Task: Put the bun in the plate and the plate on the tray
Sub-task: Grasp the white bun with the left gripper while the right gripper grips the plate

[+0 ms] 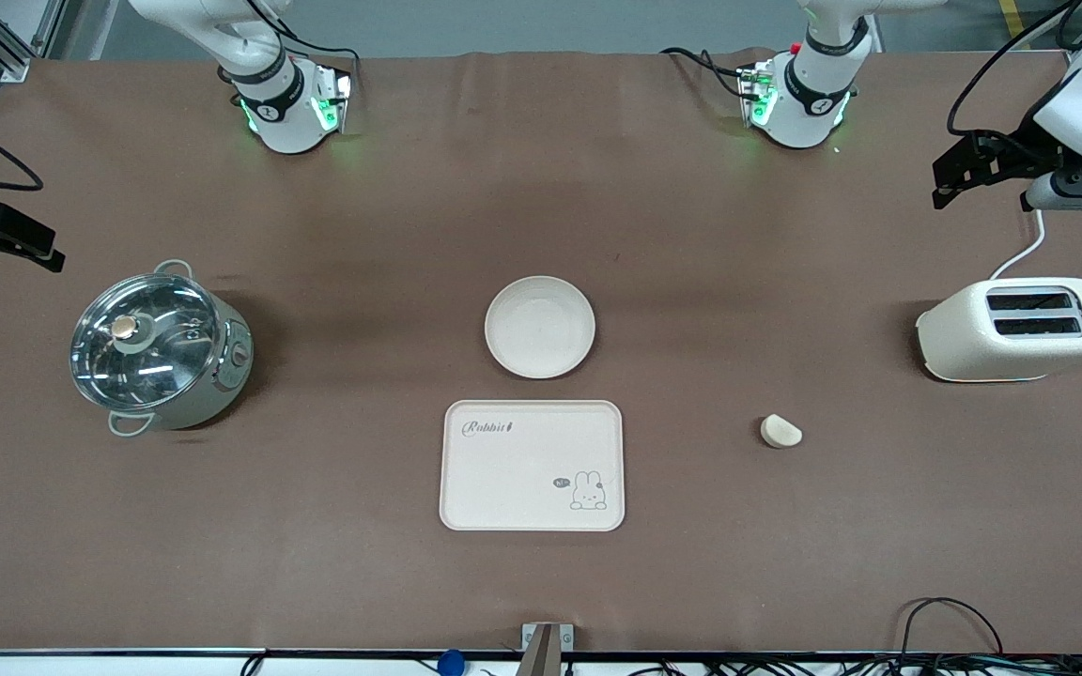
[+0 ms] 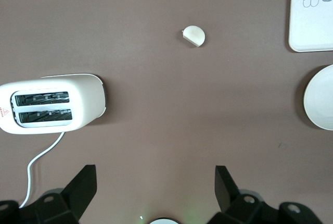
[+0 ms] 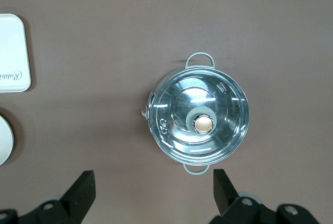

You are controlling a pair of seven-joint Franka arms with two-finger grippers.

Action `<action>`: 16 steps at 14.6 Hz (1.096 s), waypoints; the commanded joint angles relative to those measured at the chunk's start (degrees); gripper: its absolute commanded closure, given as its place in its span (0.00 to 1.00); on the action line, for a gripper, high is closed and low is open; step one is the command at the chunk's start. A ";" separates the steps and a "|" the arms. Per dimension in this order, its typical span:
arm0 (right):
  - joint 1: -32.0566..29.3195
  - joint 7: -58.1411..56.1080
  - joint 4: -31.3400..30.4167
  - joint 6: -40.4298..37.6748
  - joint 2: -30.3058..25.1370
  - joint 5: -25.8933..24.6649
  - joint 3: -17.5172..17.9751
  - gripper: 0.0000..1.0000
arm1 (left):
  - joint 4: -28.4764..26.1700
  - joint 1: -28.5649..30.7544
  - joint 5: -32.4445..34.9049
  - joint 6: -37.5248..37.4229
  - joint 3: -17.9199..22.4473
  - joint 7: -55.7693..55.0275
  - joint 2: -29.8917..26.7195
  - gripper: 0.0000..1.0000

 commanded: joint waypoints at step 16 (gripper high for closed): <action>8.55 10.12 -27.79 24.85 -1.59 10.61 -0.11 0.00 | -3.93 -0.42 1.76 25.18 -1.55 -15.89 22.92 0.00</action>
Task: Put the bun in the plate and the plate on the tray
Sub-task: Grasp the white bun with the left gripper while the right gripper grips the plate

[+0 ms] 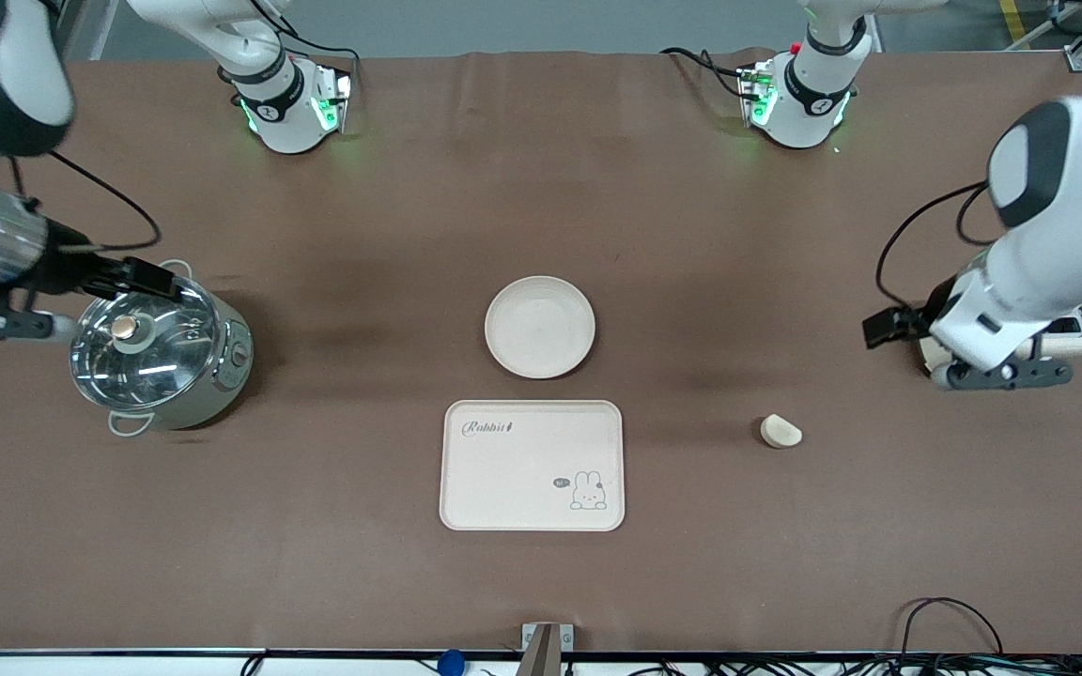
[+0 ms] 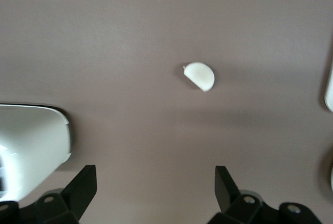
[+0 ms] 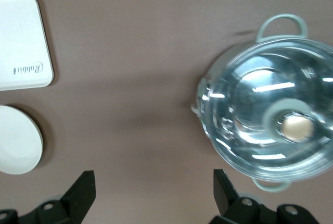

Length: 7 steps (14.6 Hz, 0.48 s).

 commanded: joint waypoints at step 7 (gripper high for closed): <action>22.42 17.92 -16.39 34.27 9.54 4.90 -0.23 0.00 | -4.70 -1.58 1.29 21.10 -2.26 -28.25 14.15 0.00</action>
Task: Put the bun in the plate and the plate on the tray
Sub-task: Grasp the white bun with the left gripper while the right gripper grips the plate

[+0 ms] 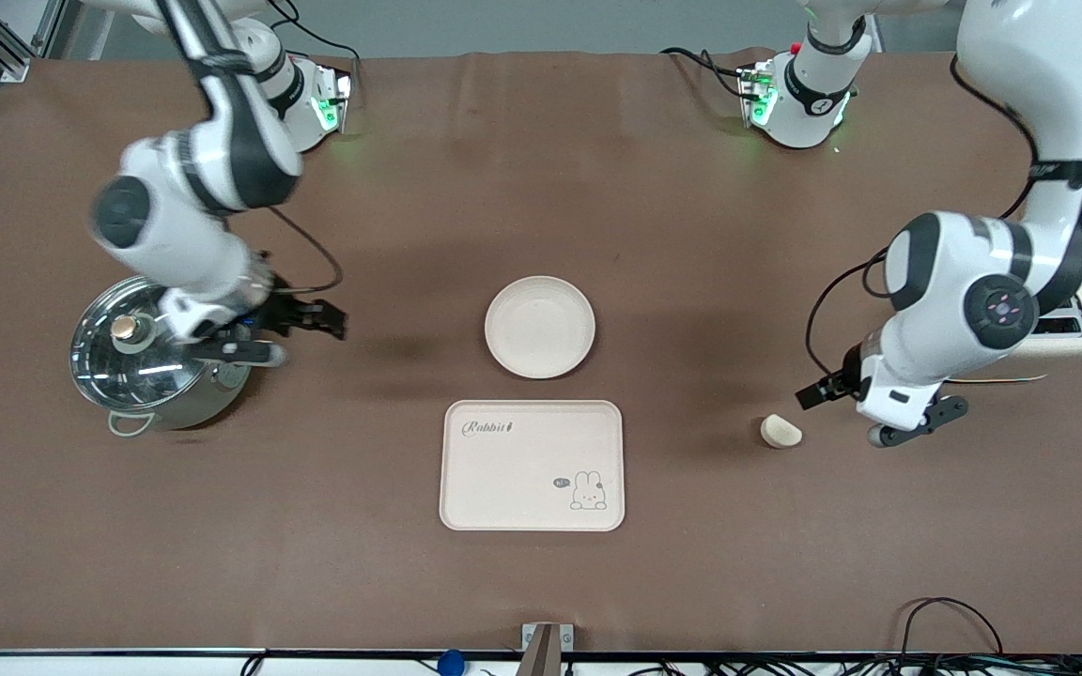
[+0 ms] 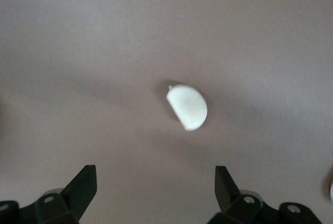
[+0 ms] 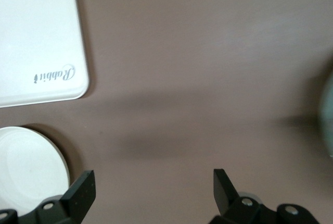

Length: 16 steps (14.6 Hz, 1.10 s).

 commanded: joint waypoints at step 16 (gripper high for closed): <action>22.48 24.06 1.83 21.85 19.02 1.41 -0.48 0.00 | 1.80 -6.50 1.38 16.26 -0.12 -19.11 11.41 0.71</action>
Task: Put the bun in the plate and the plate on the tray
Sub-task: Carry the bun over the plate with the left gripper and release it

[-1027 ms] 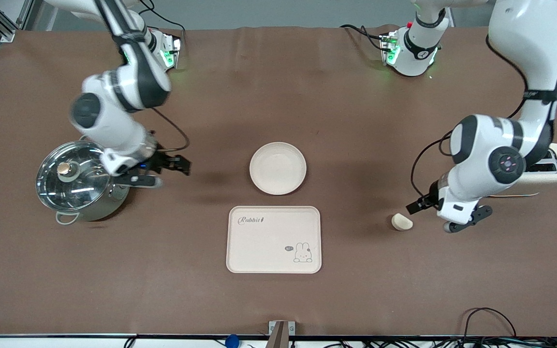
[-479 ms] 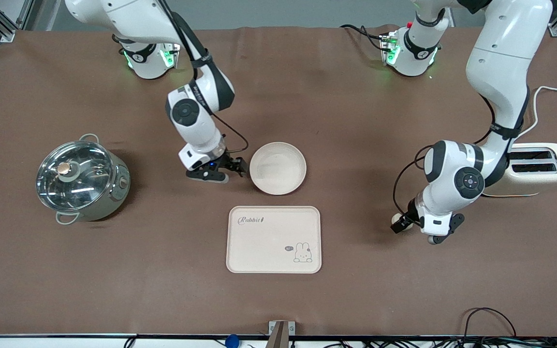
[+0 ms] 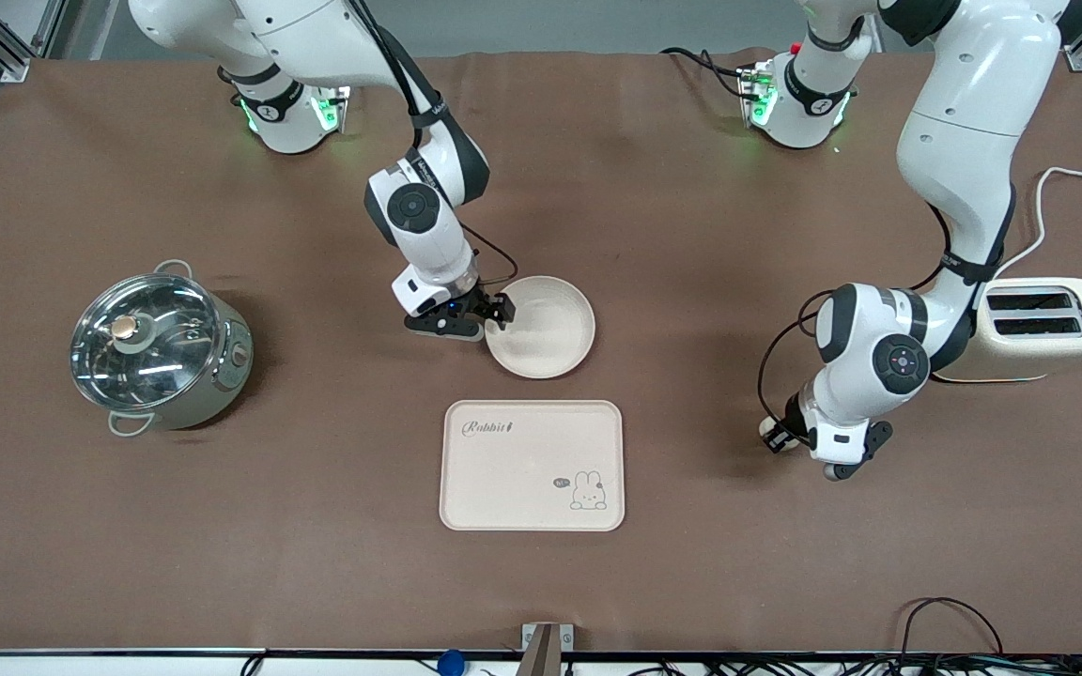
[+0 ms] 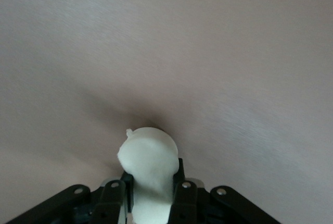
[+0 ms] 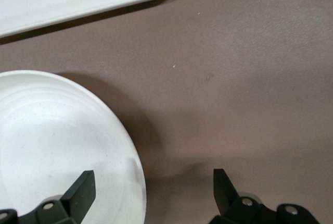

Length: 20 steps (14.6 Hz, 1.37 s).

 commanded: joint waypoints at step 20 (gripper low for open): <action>1.38 3.14 1.09 -0.63 0.56 1.17 -0.58 0.00 | 9.57 -30.02 -0.40 -4.19 -3.30 -36.65 2.83 0.00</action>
